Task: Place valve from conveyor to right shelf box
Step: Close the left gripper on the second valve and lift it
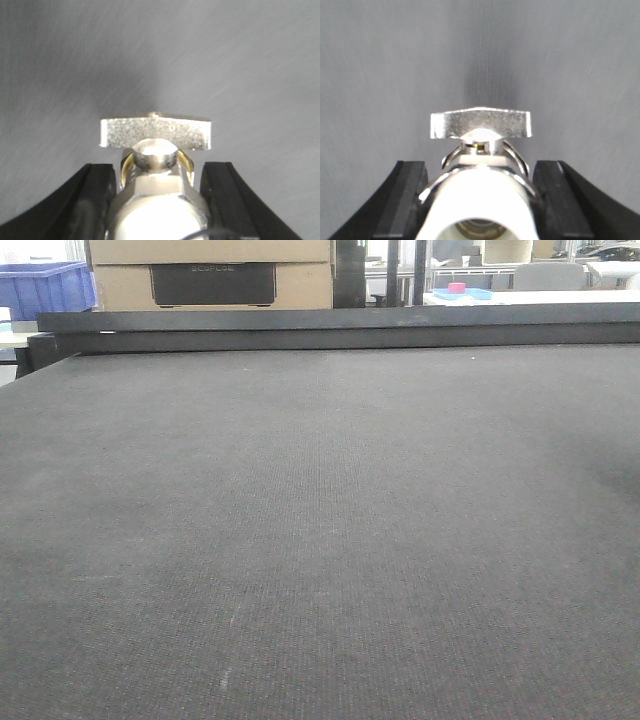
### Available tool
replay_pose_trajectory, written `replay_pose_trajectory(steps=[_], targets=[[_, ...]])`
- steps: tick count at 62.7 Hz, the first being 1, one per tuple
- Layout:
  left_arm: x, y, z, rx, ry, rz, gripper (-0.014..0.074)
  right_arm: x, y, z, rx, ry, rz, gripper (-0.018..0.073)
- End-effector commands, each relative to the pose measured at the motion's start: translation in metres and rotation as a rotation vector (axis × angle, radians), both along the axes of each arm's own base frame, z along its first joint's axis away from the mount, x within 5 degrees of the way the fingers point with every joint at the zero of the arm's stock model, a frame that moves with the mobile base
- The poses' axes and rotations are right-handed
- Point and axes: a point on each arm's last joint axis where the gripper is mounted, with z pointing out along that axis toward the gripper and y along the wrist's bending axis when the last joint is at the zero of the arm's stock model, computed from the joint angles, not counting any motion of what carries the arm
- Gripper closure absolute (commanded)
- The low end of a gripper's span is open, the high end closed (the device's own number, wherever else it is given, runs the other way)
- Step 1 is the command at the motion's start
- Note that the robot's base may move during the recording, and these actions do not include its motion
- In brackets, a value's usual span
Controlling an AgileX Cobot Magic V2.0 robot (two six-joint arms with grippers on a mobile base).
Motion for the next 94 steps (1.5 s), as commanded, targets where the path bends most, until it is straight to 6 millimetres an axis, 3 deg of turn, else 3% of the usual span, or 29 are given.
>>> replay_pose_trajectory(steps=[1, 16, 30, 41, 49, 64, 74, 94], targets=[[-0.007, -0.006, 0.033, -0.029, -0.183, 0.008, 0.0707, -0.007, -0.002, 0.014, 0.009, -0.106, -0.012, 0.0722], [-0.039, -0.024, 0.095, -0.033, -0.545, -0.026, 0.0707, -0.023, -0.001, 0.036, 0.037, -0.257, -0.020, 0.0722], [-0.078, -0.025, 0.122, -0.045, -0.835, 0.004, 0.0707, -0.045, -0.004, 0.046, 0.049, -0.444, -0.039, 0.0722], [-0.123, -0.018, 0.124, -0.049, -1.007, 0.042, 0.0707, -0.072, -0.007, 0.032, 0.058, -0.585, -0.061, 0.0722], [-0.149, -0.015, 0.116, -0.052, -1.068, 0.055, 0.0707, -0.089, -0.008, 0.016, 0.059, -0.594, -0.064, 0.0722], [-0.191, -0.011, 0.111, -0.062, -1.166, 0.060, 0.0707, -0.113, -0.008, 0.020, 0.064, -0.655, -0.062, 0.0722], [-0.202, -0.010, 0.115, -0.067, -1.208, 0.062, 0.0707, -0.116, -0.009, 0.022, 0.065, -0.667, -0.062, 0.0722], [-0.203, -0.010, 0.117, -0.067, -1.223, 0.065, 0.0707, -0.116, -0.009, 0.022, 0.065, -0.667, -0.062, 0.0722]])
